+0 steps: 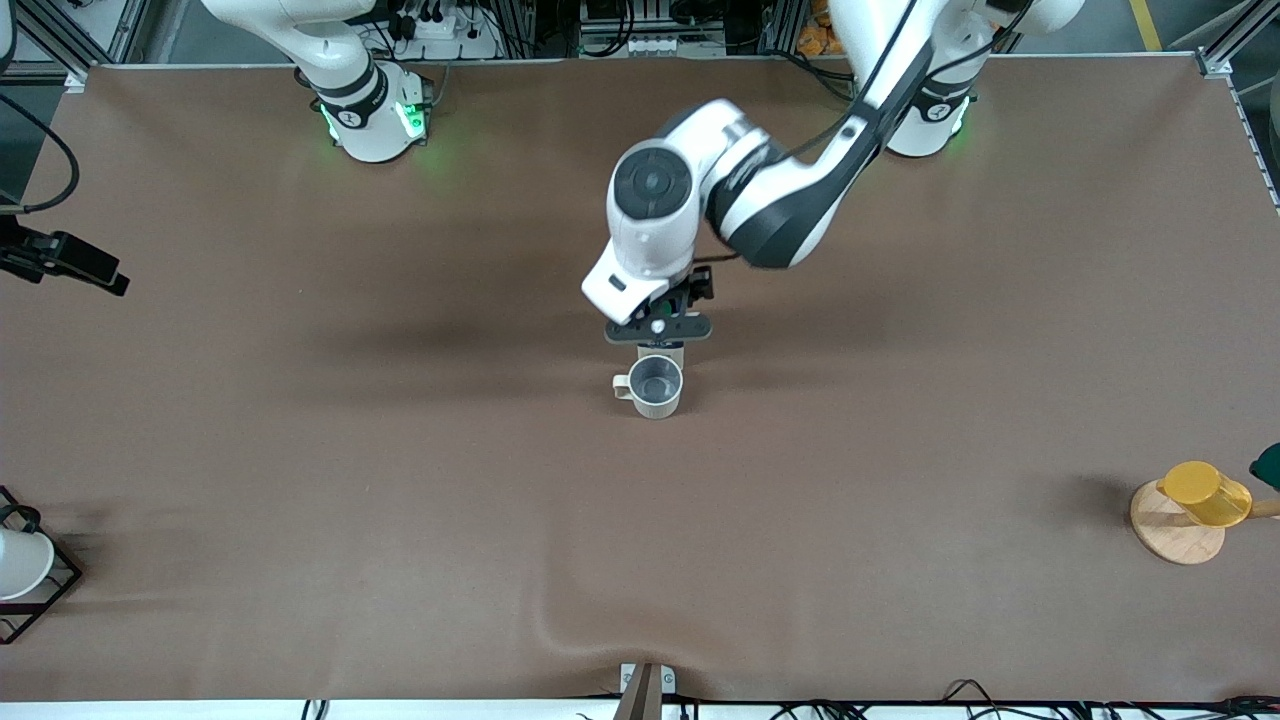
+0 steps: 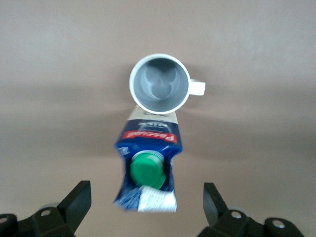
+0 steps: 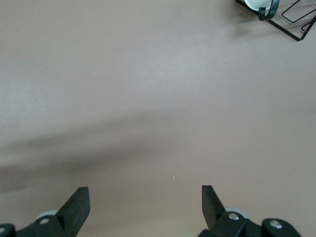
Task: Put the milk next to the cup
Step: 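Lower the milk carton and open the left gripper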
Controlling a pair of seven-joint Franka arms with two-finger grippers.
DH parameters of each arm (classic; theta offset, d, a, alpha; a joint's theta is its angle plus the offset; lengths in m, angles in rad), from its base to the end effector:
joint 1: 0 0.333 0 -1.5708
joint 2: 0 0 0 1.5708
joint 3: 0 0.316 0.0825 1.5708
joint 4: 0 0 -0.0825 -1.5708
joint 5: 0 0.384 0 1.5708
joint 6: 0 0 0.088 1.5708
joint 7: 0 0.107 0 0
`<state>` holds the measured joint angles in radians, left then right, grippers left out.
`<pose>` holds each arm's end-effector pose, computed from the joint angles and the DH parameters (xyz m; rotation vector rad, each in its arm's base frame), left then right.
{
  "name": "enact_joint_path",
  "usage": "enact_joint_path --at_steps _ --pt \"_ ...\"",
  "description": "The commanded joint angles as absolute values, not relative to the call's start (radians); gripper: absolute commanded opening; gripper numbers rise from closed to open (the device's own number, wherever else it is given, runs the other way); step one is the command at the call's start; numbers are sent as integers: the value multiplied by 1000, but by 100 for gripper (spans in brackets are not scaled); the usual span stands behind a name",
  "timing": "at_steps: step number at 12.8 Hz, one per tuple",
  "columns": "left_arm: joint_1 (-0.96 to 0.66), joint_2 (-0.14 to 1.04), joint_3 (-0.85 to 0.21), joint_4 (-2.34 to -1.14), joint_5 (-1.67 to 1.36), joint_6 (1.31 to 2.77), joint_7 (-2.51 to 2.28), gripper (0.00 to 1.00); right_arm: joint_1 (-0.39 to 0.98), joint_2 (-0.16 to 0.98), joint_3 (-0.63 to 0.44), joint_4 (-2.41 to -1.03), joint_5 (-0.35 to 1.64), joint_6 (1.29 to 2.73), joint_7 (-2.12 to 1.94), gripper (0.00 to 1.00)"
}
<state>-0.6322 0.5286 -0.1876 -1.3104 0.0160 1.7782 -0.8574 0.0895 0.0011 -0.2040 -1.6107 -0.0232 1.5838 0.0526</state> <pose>0.5005 -0.4942 0.4347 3.1225 0.0882 -0.1464 0.5510 -0.0658 0.6062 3.1079 -0.2593 -0.0447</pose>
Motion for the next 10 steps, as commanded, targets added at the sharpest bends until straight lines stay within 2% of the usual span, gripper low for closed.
enact_joint_path --at_steps 1,4,10 --pt "-513 341 -178 -1344 31 1680 -835 100 92 -12 -206 -1611 -38 1571 71 100" --pt "-324 235 -183 -1356 29 1637 -672 100 92 -6 -207 -1611 -35 1572 69 100" --pt "-68 157 -184 -1390 17 1611 -430 100 94 -8 -207 -1611 -32 1569 71 100"
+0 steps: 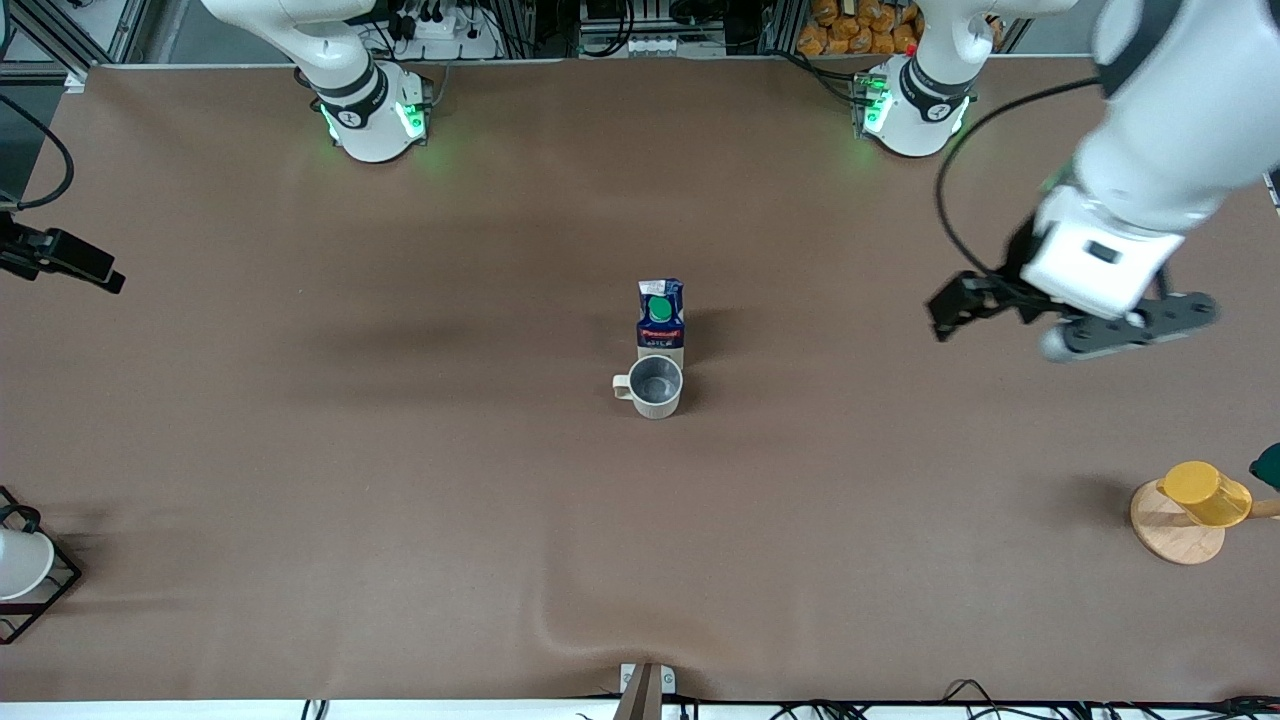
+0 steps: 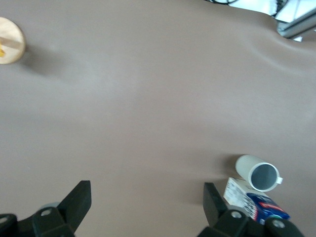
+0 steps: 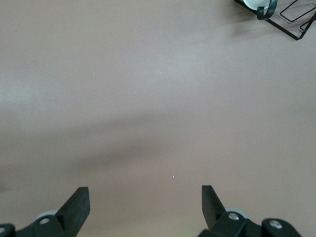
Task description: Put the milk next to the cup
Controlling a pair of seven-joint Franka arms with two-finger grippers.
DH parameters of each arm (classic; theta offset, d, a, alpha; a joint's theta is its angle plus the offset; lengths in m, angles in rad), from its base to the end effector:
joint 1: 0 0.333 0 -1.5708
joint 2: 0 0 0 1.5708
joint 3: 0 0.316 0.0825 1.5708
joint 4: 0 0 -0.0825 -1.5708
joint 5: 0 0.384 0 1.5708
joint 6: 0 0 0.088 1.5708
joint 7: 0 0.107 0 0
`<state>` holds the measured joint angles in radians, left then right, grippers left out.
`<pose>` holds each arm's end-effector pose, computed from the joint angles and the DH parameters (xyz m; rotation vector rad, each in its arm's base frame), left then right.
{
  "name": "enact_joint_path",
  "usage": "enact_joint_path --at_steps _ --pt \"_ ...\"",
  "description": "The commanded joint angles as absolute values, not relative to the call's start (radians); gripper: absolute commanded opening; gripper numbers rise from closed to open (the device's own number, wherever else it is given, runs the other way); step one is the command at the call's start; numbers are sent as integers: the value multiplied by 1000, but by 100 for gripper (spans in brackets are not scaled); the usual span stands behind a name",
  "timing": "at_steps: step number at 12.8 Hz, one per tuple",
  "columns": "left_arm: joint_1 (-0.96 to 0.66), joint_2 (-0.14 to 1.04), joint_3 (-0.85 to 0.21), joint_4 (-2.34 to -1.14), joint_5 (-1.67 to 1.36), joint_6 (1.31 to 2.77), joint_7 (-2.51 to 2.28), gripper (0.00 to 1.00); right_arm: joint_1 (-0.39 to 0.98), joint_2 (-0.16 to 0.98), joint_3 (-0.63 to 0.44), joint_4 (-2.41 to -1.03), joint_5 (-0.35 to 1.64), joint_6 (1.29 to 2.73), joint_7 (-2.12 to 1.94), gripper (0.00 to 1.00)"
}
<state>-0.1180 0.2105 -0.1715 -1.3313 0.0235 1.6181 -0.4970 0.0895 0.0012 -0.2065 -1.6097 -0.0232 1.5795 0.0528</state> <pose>0.6015 -0.1635 0.6200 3.0808 0.3285 0.1064 0.5504 -0.0671 0.6063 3.1076 -0.2636 -0.0501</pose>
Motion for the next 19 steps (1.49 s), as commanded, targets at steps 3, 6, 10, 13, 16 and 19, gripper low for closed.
enact_joint_path --at_steps 3,6,10,13,16,19 --pt "17 45 -183 -1524 8 1614 -355 100 87 -9 -207 -1612 1 1569 71 100" --pt "57 25 -176 -1534 8 1582 -278 100 89 -9 -207 -1612 3 1569 71 100" --pt "55 18 -114 -1526 5 1543 -152 100 89 -9 -207 -1614 3 1568 71 100" --pt "52 18 -114 -1496 6 1494 -152 100 91 -9 -207 -1614 3 1569 71 100" --pt "51 20 -114 -1496 6 1480 -150 100 91 -8 -207 -1617 5 1569 71 100" --pt "49 20 -117 -1496 6 1479 -149 100 91 -6 -207 -1618 5 1569 71 100"
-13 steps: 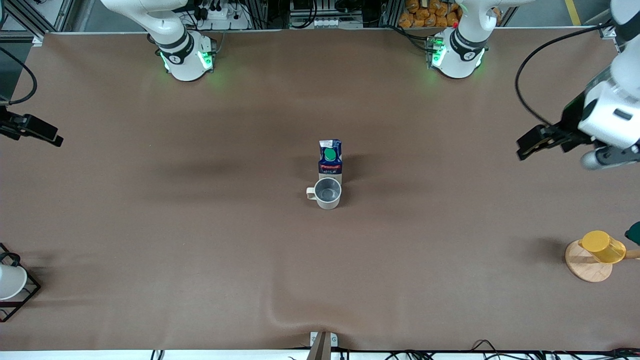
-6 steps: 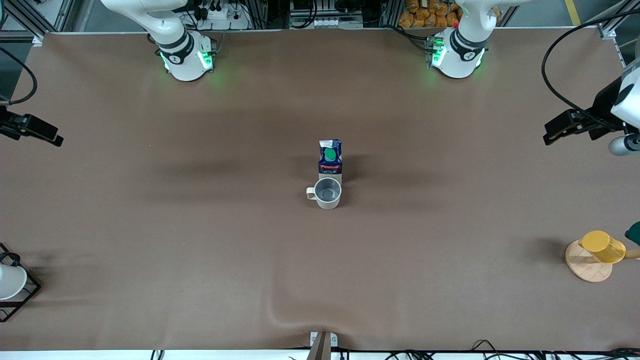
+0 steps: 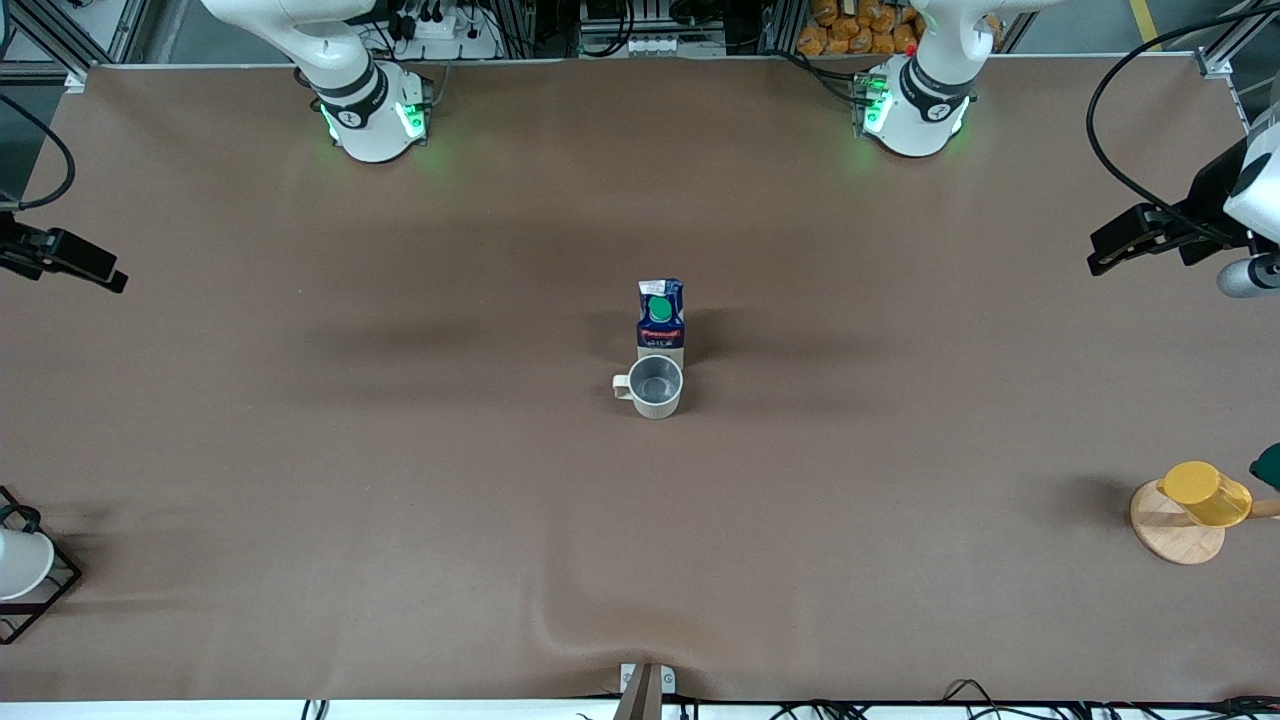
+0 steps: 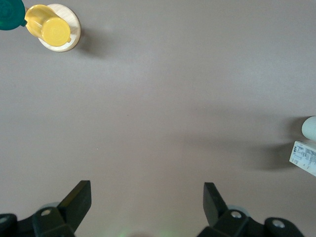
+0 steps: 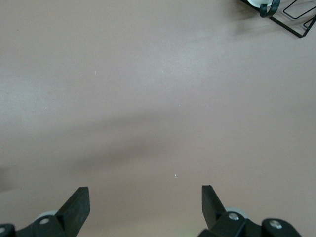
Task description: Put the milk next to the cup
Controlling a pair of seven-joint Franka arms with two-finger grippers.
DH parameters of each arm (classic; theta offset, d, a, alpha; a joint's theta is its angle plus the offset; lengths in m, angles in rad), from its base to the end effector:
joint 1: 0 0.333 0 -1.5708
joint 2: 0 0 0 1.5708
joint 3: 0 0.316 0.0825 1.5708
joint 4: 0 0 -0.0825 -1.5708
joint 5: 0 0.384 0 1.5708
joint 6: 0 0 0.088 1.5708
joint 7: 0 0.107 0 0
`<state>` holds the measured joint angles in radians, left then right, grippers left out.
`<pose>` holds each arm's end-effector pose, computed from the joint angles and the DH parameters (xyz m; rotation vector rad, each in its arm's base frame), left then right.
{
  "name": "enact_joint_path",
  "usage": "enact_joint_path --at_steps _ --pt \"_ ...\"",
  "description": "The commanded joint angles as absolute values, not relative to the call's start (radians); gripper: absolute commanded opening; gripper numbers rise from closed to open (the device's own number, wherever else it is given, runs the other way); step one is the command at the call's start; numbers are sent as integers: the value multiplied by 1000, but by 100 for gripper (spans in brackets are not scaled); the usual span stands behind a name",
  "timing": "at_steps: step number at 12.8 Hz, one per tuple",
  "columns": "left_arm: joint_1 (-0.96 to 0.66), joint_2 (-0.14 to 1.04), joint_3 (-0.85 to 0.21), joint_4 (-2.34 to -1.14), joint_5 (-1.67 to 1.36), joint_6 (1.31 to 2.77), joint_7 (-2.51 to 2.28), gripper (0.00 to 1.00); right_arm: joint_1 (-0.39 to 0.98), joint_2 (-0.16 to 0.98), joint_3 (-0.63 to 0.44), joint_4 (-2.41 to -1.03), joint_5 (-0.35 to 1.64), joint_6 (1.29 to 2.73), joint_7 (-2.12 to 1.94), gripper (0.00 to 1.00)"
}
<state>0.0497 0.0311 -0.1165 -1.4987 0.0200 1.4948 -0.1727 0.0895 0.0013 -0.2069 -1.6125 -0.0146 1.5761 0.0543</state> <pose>0.5557 -0.0338 0.6346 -3.1163 -0.1670 0.0509 0.5500 -0.0664 0.6046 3.1159 -0.2676 -0.0596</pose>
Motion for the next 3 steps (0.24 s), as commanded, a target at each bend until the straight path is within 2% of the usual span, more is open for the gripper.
enact_joint_path --at_steps 1,3 --pt "49 20 -118 -1496 6 1479 -149 100 91 -6 -207 -1618 3 1569 71 100" --pt "49 20 -120 -1497 6 1479 -149 100 92 -6 -207 -1618 3 1569 71 100"
